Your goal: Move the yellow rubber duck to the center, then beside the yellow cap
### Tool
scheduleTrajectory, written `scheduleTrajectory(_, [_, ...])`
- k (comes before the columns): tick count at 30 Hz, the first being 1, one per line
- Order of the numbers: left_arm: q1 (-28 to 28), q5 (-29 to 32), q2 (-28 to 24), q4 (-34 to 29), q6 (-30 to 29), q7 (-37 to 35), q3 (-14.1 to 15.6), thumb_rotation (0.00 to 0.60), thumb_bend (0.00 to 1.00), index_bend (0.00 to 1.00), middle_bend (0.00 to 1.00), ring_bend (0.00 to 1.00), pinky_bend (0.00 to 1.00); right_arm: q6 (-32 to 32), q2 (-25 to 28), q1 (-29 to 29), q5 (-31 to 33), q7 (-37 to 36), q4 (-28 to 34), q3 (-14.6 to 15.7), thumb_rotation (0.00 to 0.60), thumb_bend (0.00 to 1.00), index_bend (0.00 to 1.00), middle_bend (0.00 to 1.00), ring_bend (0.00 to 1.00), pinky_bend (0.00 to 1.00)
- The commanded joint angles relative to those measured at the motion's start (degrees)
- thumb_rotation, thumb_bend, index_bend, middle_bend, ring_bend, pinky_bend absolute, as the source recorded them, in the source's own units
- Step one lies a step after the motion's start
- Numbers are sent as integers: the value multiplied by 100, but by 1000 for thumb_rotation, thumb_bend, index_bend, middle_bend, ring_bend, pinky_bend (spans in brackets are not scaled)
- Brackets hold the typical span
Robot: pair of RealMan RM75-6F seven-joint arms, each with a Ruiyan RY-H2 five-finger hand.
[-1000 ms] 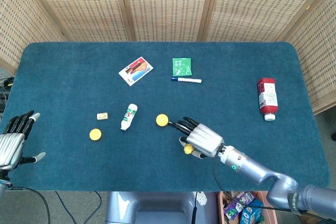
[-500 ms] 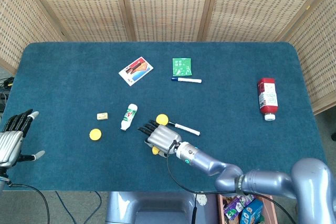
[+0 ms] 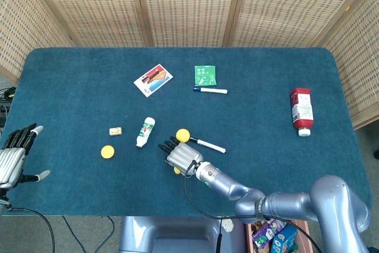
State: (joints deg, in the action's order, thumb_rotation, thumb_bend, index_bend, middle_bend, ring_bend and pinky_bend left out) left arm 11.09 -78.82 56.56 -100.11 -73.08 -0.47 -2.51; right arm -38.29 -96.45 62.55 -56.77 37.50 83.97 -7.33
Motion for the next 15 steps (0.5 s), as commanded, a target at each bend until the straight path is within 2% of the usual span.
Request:
scheduleTrajectory(1, [2, 8, -1, 5, 4, -6, -2, 600, 0, 0, 0, 0, 0, -169, 43, 22, 79, 110, 86, 47, 600, 78, 140, 0, 0, 0])
scheduleTrajectory(7, [2, 32, -21, 11, -3, -49, -17, 600, 0, 0, 0, 0, 0, -732, 420, -135, 132, 260, 692, 140, 600, 53, 119, 0, 0, 0])
scheduleTrajectory(10, [1, 11, -33, 26, -9, -101, -16, 600, 0, 0, 0, 0, 0, -1367, 1019, -510, -207, 195, 1389, 280, 600, 53, 119, 0, 0, 0])
scheduleTrajectory(15, [6, -94, -49, 94, -11, -269, 1, 600, 0, 0, 0, 0, 0, -2386, 2127, -1306, -997, -129, 1960, 700, 600, 50, 119, 0, 0, 0])
